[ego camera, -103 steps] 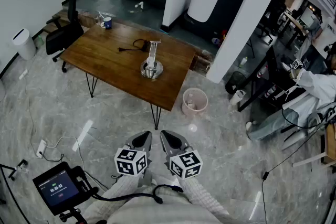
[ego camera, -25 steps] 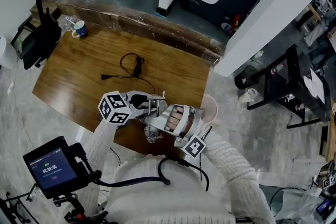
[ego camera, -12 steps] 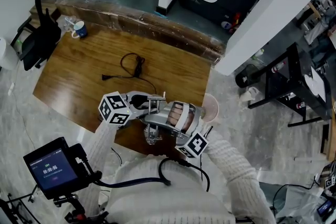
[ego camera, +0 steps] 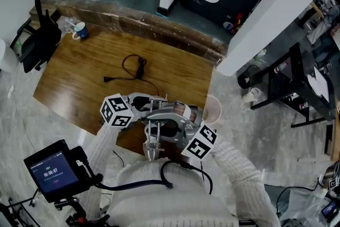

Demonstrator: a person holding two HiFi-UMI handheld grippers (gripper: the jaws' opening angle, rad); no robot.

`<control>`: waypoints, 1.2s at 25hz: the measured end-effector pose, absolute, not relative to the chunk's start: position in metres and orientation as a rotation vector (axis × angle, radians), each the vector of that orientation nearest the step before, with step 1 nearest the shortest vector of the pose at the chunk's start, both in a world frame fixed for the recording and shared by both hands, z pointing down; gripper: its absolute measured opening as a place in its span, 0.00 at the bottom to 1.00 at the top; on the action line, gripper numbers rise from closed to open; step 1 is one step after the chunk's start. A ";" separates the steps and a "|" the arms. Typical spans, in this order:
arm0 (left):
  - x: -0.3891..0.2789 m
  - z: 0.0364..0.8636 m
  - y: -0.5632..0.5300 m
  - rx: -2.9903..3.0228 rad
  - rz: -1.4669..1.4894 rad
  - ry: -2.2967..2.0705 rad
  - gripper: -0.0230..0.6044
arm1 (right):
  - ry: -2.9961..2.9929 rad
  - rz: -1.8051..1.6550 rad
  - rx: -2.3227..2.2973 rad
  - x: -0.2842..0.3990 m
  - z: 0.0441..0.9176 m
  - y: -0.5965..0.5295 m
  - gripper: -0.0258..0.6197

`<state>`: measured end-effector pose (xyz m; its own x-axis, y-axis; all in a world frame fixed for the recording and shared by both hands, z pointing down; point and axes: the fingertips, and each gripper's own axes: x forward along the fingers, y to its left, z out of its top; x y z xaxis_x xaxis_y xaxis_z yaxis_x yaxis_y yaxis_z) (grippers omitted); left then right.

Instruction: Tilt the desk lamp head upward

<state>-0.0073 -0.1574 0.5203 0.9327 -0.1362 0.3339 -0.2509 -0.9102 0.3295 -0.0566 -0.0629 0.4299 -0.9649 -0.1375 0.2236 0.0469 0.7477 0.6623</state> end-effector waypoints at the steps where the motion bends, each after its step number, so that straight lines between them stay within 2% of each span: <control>1: -0.007 0.520 -0.157 2.718 0.430 -0.283 0.33 | -2.755 -0.944 0.063 -0.056 0.422 -0.064 0.35; 10: -0.003 0.519 -0.158 2.716 0.401 -0.304 0.33 | -3.077 -0.189 0.021 -0.044 0.369 -0.095 0.29; 18: 0.001 0.519 -0.160 2.718 0.372 -0.338 0.33 | -3.115 0.399 -0.040 -0.034 0.356 -0.132 0.25; 30: 0.001 0.521 -0.163 2.731 0.351 -0.378 0.33 | -3.032 0.833 -0.132 -0.034 0.357 -0.151 0.28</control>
<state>0.0007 -0.1627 0.5208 0.9333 -0.2137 0.2885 -0.3033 -0.8994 0.3148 -0.0341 -0.1510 0.3568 -0.9965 0.0793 -0.0275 0.0822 0.8565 -0.5096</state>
